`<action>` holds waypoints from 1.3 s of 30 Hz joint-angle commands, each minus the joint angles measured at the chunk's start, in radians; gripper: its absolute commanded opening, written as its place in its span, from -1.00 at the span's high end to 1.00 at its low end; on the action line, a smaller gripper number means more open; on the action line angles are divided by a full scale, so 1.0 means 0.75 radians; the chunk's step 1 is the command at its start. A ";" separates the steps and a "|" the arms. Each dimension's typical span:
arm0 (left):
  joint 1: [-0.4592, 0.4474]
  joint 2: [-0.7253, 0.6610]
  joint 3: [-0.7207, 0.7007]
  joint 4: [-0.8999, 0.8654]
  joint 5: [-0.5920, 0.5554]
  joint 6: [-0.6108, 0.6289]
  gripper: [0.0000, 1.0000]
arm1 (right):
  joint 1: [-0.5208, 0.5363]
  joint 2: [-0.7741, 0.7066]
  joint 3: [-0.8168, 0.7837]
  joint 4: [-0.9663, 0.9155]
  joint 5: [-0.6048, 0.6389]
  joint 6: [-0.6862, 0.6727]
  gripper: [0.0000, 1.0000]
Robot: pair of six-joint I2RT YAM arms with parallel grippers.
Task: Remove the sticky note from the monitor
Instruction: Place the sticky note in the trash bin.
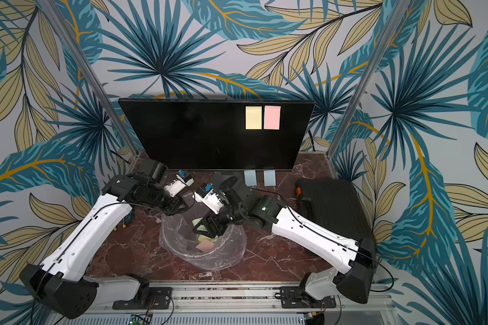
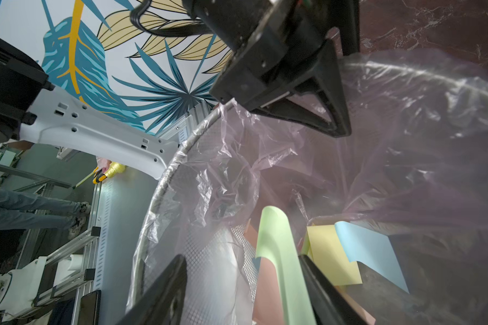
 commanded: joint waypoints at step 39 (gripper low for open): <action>-0.159 -0.027 0.151 -0.140 0.227 0.119 -0.63 | 0.009 0.010 0.038 0.165 0.116 0.033 -0.35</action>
